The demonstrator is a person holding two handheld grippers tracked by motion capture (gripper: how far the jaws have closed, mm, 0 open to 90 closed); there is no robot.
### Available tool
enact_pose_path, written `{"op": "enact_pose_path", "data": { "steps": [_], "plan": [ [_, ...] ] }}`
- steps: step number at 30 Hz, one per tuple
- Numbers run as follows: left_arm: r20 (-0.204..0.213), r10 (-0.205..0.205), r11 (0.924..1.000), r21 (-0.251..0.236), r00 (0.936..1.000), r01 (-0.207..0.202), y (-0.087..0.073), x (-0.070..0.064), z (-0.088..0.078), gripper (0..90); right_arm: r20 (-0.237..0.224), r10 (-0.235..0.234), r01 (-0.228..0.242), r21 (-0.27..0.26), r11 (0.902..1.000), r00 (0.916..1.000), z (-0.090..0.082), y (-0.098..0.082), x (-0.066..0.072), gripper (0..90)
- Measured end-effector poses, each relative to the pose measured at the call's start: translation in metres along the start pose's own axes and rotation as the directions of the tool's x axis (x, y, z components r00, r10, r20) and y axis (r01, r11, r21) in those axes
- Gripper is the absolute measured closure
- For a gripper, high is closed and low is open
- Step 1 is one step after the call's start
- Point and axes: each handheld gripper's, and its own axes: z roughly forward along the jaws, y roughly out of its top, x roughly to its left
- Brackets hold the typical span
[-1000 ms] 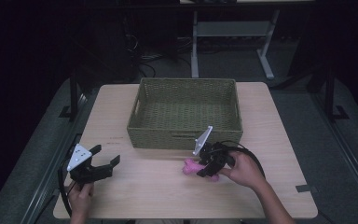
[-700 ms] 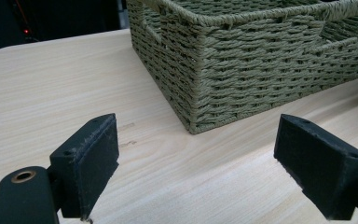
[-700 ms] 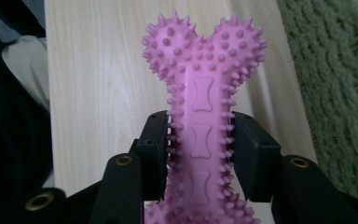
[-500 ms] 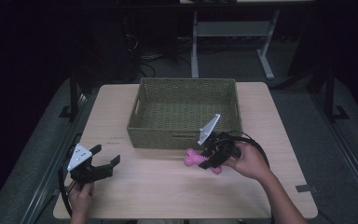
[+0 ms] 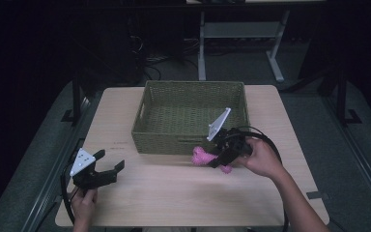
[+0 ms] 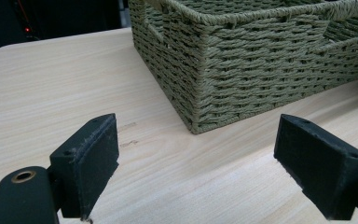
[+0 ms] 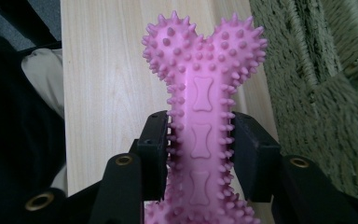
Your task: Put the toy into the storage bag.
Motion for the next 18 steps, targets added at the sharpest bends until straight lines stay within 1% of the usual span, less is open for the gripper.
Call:
{"op": "enact_pose_path", "data": {
  "steps": [2,3,5,9,10,13,17,18],
  "plan": [
    [0.001,-0.003,1.0,0.001,1.0,0.003,0.0,0.0,0.0,13.3,0.002,-0.002,0.002,0.001,1.0,1.0,-0.004,0.003,-0.001,58.1],
    [0.002,-0.003,1.0,-0.001,1.0,0.003,0.0,0.0,0.0,13.3,-0.005,-0.004,0.003,-0.002,1.0,1.0,-0.006,0.004,-0.002,58.1],
    [0.001,-0.003,1.0,-0.004,1.0,0.003,0.0,0.0,-0.001,13.3,-0.003,-0.005,0.005,-0.001,1.0,1.0,-0.007,0.005,-0.002,58.1],
    [0.002,0.0,1.0,-0.004,1.0,0.0,0.0,0.0,0.0,13.3,0.01,-0.014,0.014,0.001,0.9999,0.9998,-0.018,0.013,-0.005,58.1],
    [0.002,0.001,1.0,-0.004,1.0,-0.001,0.0,0.0,0.0,13.3,0.007,-0.015,0.015,-0.002,0.9999,0.9999,-0.02,0.014,-0.006,58.1],
    [0.002,0.002,1.0,-0.003,1.0,-0.002,0.0,0.0,0.0,13.3,0.01,-0.016,0.016,-0.005,0.9999,0.9998,-0.026,0.019,-0.01,58.1],
    [0.0,0.002,1.0,-0.003,1.0,-0.002,0.0,0.001,0.0,13.3,0.013,-0.008,0.008,-0.002,1.0,0.9999,-0.034,0.024,-0.021,58.1],
    [0.0,0.002,1.0,-0.003,1.0,-0.002,0.0,0.001,0.0,13.3,0.013,-0.008,0.008,-0.002,1.0,0.9999,-0.034,0.024,-0.021,58.1]
  ]
}}
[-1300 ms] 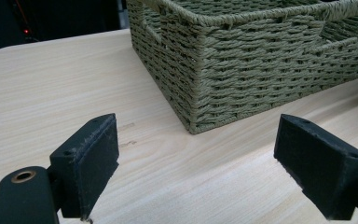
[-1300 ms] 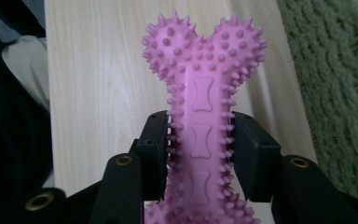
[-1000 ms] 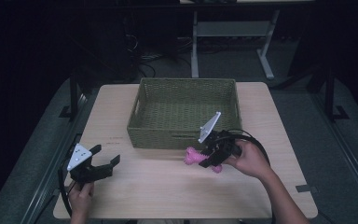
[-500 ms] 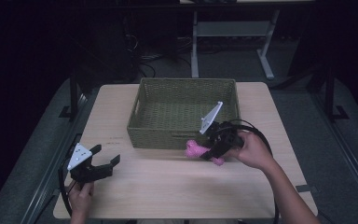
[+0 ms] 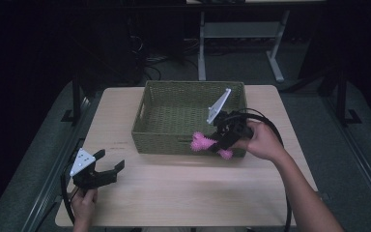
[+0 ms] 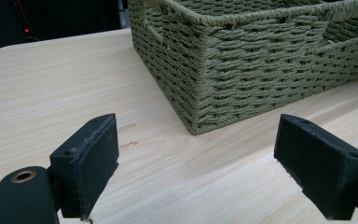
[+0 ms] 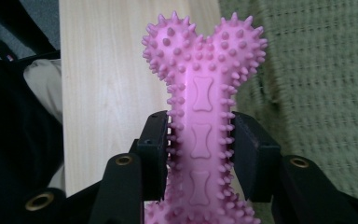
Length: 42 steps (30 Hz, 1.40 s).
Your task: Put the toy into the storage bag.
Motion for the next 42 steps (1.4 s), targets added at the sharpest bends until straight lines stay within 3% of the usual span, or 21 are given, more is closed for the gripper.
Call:
{"op": "enact_pose_path", "data": {
  "steps": [9,24,42],
  "plan": [
    [-0.003,-0.001,1.0,-0.001,1.0,0.001,0.0,0.001,0.0,13.3,0.001,0.015,-0.015,0.008,0.9999,0.9999,-0.013,0.012,-0.023,58.1],
    [-0.003,-0.001,1.0,-0.006,1.0,0.001,0.0,0.0,-0.001,13.3,0.002,0.047,-0.047,0.013,0.9988,0.9989,-0.018,0.024,-0.049,58.1],
    [-0.001,0.006,1.0,-0.001,1.0,-0.006,0.001,-0.001,0.0,13.3,0.012,0.116,-0.116,0.0,0.9932,0.9932,-0.012,0.02,-0.079,58.1]
  ]
}}
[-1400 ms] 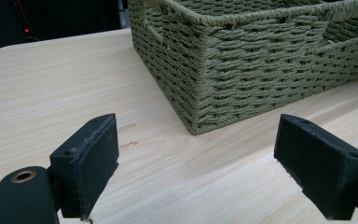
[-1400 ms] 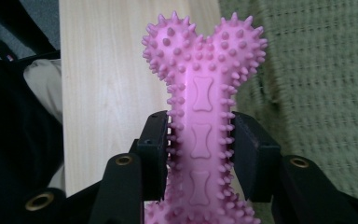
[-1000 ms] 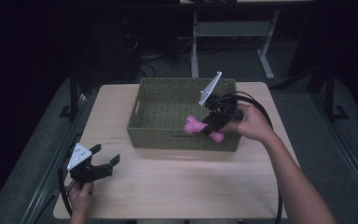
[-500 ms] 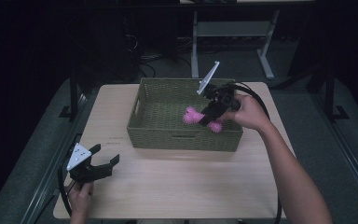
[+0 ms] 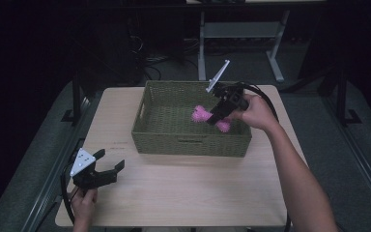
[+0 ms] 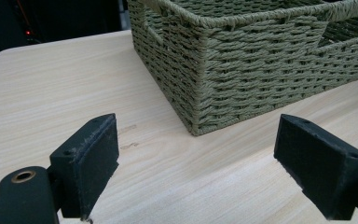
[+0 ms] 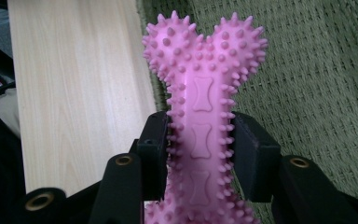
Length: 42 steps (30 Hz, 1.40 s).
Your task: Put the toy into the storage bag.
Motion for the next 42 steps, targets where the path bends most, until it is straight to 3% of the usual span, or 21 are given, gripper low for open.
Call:
{"op": "enact_pose_path", "data": {
  "steps": [17,33,42],
  "plan": [
    [0.0,-0.003,1.0,-0.006,1.0,0.003,0.0,0.001,-0.001,13.3,0.008,0.072,-0.072,0.02,0.9972,0.9974,0.021,-0.003,-0.027,58.0],
    [-0.002,-0.005,1.0,-0.006,1.0,0.005,0.0,0.002,-0.002,13.3,0.006,0.132,-0.132,0.046,0.9902,0.9913,0.047,-0.015,-0.042,57.9],
    [-0.001,-0.008,1.0,-0.005,1.0,0.008,-0.001,0.002,-0.002,13.3,0.01,0.133,-0.134,0.061,0.9892,0.991,0.053,-0.018,-0.044,57.8]
  ]
}}
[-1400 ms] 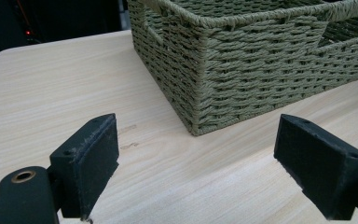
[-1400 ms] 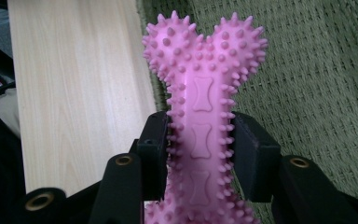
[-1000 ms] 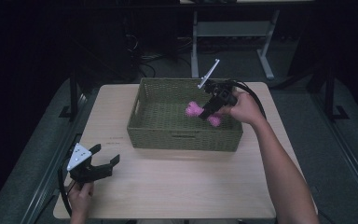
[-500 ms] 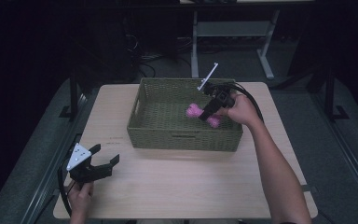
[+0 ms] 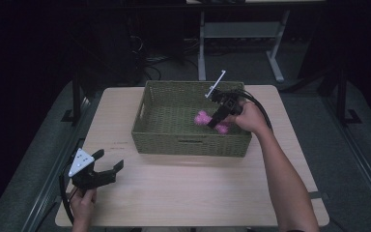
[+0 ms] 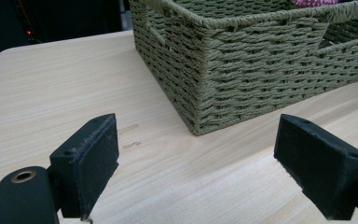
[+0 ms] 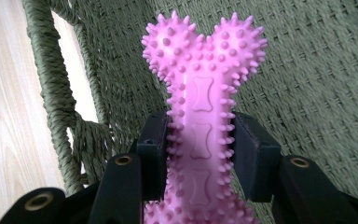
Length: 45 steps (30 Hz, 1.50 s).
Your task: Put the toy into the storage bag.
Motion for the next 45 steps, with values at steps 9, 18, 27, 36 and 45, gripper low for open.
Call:
{"op": "enact_pose_path", "data": {
  "steps": [9,18,27,36,45],
  "plan": [
    [0.001,0.003,1.0,0.001,1.0,-0.003,0.0,-0.001,0.0,13.3,0.005,0.013,-0.013,0.033,0.9994,0.9999,0.012,-0.006,-0.003,57.8],
    [0.002,0.0,1.0,0.002,1.0,0.0,0.0,0.0,0.0,13.3,0.003,0.015,-0.015,0.057,0.9983,0.9999,0.019,-0.003,-0.001,57.6],
    [0.002,0.0,1.0,0.001,1.0,0.0,0.0,0.0,0.0,13.3,0.001,0.015,-0.015,0.066,0.9977,0.9999,0.026,-0.001,-0.003,57.3],
    [0.0,0.001,1.0,0.002,1.0,-0.001,0.0,0.0,-0.001,13.3,0.001,0.019,-0.019,0.077,0.9969,0.9998,0.031,0.001,-0.002,57.0],
    [-0.001,0.002,1.0,0.0,1.0,-0.002,0.0,0.0,-0.001,13.3,-0.004,0.042,-0.041,0.091,0.995,0.9991,0.034,0.002,-0.002,50.3]
  ]
}}
